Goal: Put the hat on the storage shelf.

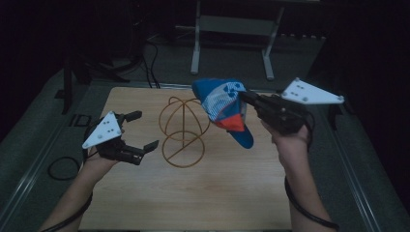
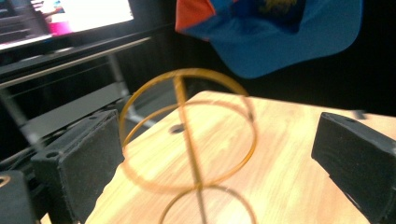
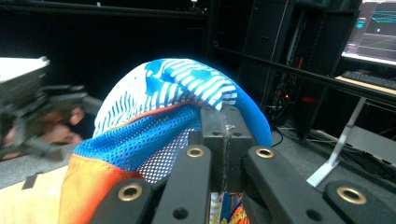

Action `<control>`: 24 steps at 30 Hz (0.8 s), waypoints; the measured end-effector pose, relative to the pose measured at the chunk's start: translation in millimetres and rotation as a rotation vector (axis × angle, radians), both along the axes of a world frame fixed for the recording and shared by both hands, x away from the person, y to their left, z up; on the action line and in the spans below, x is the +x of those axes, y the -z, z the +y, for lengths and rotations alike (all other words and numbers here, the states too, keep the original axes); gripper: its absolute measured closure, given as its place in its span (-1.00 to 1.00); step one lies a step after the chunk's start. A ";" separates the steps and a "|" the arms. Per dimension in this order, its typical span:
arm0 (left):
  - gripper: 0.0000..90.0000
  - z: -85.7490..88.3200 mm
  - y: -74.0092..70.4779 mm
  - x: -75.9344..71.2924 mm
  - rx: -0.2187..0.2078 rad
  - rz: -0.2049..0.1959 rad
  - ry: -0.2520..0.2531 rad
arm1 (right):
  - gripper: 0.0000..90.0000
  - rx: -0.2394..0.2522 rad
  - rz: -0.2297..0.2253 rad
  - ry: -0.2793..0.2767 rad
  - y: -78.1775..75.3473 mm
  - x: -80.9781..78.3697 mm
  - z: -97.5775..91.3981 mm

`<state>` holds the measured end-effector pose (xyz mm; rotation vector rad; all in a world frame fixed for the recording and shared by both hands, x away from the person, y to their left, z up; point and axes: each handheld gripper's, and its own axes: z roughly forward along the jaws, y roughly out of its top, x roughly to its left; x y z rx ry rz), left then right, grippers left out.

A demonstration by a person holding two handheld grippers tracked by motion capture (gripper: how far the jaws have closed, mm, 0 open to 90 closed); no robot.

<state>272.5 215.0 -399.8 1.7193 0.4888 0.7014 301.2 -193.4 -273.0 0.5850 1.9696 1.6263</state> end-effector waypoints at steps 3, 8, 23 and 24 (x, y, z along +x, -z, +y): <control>-0.95 8.6 14.2 -8.4 -0.006 -0.026 -0.051 | 1.00 -0.021 -0.001 0.007 -3.4 11.8 22.6; -0.95 23.0 46.7 -19.9 -0.038 0.012 -0.091 | 1.00 -0.080 -0.019 0.007 -8.7 29.7 66.9; -0.95 36.7 108.8 -33.1 -0.158 0.079 -0.139 | 1.00 -0.282 0.116 -0.155 46.6 54.9 173.1; -0.95 36.5 111.5 -33.0 -0.163 0.084 -0.136 | 1.00 -0.289 0.125 -0.161 49.7 55.5 173.8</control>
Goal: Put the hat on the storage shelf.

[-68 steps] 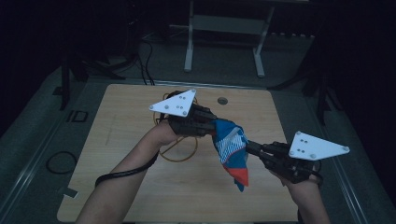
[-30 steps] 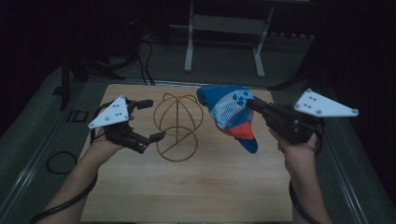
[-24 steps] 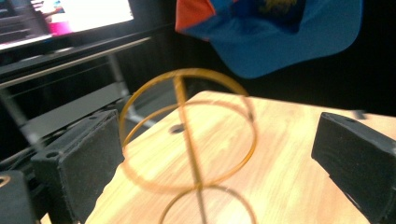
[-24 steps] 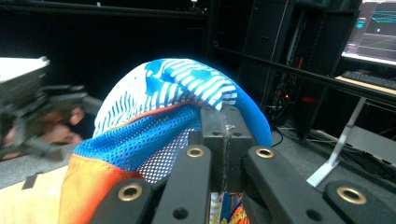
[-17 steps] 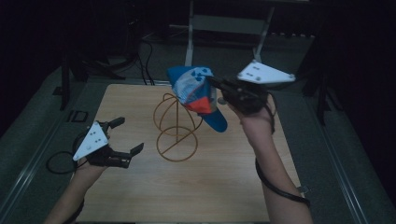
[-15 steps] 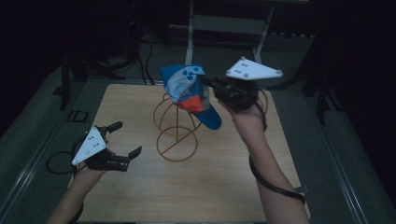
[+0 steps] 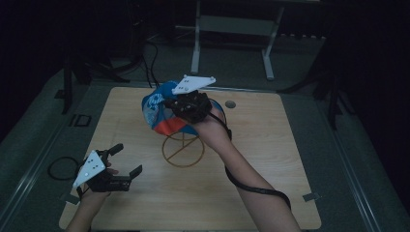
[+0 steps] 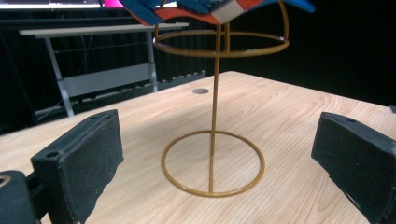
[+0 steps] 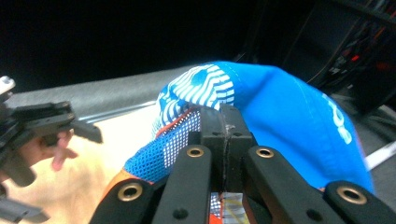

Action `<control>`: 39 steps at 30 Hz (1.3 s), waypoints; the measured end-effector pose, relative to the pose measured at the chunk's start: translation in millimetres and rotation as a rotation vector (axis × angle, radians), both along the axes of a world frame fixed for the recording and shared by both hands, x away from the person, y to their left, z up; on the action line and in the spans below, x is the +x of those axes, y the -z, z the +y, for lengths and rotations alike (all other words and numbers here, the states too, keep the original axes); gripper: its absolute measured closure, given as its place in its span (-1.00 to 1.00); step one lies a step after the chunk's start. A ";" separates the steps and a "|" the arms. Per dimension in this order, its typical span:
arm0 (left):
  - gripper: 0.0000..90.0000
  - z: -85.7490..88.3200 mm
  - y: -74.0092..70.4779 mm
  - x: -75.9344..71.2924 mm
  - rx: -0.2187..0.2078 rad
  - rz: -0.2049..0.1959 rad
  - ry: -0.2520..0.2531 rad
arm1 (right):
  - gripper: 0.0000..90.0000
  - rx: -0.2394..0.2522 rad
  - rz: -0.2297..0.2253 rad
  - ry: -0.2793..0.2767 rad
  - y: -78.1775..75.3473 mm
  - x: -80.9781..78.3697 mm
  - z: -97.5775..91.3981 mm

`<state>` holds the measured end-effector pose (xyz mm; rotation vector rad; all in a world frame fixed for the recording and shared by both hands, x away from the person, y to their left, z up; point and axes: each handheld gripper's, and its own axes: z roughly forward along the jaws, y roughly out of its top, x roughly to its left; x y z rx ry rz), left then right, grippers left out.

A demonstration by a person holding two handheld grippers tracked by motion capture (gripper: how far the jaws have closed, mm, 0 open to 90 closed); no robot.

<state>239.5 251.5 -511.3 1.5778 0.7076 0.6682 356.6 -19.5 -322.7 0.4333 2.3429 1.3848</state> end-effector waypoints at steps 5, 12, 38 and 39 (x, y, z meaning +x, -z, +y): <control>-0.95 -1.7 9.3 0.1 -0.007 0.019 0.017 | 1.00 -0.020 0.030 -0.002 13.2 2.4 -4.0; -0.95 -1.9 17.3 0.6 -0.013 0.039 0.027 | 0.99 -0.018 0.065 -0.001 33.6 0.2 -16.8; -0.95 1.3 27.0 2.9 -0.044 0.058 0.034 | 0.54 0.054 0.121 0.016 77.4 -18.7 -65.3; -0.95 1.3 27.1 2.9 -0.044 0.058 0.033 | 0.54 0.058 0.124 0.016 78.5 -20.4 -67.0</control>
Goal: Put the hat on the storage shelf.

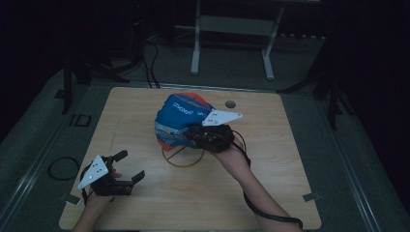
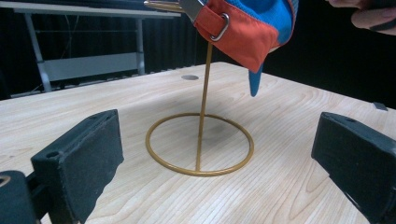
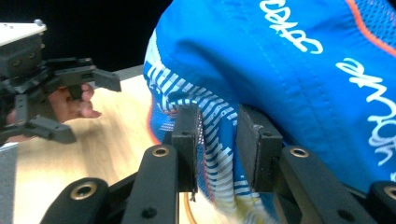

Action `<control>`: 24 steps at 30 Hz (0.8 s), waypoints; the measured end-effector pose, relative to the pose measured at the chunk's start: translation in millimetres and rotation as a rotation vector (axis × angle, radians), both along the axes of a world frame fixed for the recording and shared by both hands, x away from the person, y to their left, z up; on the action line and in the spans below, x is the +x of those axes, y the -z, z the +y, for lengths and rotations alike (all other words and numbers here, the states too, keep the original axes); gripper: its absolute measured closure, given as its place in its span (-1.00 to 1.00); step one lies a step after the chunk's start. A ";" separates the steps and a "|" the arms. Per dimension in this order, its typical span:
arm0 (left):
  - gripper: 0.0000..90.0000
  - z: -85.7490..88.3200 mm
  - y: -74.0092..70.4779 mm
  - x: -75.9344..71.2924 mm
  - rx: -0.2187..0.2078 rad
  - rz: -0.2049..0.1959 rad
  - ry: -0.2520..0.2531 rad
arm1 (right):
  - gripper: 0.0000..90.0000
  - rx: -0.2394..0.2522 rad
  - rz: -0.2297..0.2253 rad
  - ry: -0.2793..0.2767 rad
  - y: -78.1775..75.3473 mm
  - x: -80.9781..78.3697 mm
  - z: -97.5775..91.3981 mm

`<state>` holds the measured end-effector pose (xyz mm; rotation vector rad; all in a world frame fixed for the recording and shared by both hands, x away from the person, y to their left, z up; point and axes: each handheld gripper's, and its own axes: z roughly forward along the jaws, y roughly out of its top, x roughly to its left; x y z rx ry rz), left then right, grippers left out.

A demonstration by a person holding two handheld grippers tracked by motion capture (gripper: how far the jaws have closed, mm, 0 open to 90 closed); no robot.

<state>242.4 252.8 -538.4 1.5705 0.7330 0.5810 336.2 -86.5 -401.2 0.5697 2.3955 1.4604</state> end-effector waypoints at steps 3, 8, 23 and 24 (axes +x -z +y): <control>-0.95 0.4 0.3 0.1 -0.004 0.003 -0.001 | 0.52 0.003 0.000 0.001 2.8 -3.8 -5.2; -0.95 -0.5 0.4 -0.3 -0.004 -0.001 0.004 | 0.44 0.018 -0.005 0.000 5.1 -10.3 -12.6; -0.95 -2.2 1.5 -0.2 0.001 0.003 0.007 | -0.14 0.052 -0.025 0.044 19.1 -31.1 -58.6; -0.95 -2.9 1.8 -0.1 0.007 0.004 0.011 | -0.20 0.056 -0.026 0.056 20.9 -30.7 -63.6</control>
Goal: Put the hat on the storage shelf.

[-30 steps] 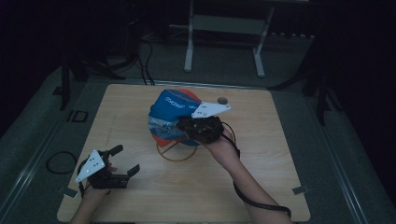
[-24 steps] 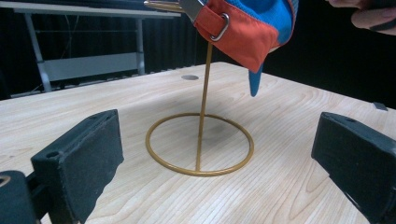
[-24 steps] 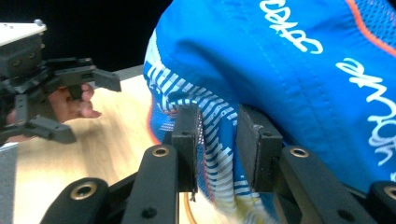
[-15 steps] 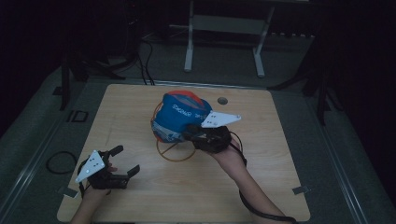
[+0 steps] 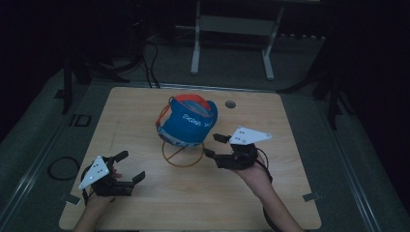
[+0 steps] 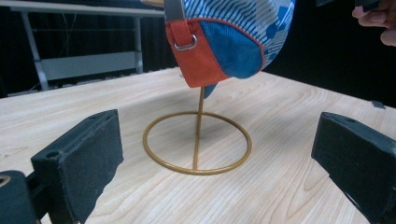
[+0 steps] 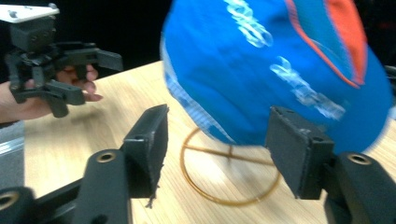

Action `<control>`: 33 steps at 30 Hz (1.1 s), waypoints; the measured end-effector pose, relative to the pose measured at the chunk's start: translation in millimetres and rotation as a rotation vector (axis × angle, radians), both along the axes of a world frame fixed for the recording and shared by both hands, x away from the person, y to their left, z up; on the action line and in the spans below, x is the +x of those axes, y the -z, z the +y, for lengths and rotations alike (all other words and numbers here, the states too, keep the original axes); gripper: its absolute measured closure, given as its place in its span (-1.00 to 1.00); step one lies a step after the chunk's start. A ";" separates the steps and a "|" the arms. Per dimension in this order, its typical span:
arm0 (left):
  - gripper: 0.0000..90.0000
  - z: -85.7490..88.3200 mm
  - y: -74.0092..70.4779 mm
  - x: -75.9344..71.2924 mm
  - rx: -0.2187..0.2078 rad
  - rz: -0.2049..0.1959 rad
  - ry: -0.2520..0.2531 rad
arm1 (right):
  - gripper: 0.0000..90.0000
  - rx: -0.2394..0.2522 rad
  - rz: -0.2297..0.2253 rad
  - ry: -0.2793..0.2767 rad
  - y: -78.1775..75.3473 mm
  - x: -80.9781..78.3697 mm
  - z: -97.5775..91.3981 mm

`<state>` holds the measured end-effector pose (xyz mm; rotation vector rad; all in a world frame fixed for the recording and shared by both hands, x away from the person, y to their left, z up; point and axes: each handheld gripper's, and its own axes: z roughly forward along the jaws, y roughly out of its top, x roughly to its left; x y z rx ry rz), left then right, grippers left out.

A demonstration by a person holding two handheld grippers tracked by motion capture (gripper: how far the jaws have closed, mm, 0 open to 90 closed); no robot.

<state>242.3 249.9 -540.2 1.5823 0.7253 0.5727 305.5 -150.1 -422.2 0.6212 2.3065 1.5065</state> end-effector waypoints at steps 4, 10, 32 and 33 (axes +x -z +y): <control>-0.95 -3.1 0.6 -0.1 0.010 0.001 0.008 | -0.43 0.025 0.024 0.047 9.2 3.8 -19.2; -0.95 -5.3 2.5 0.1 0.014 0.009 0.017 | -0.70 0.024 0.049 0.076 29.8 5.7 -37.6; -0.95 -8.7 14.6 3.7 0.095 0.046 0.010 | -0.70 -0.078 0.100 0.087 108.0 12.2 -79.2; -0.95 -8.7 16.3 4.5 0.111 0.051 0.010 | -0.70 -0.083 0.099 0.092 110.9 12.7 -81.7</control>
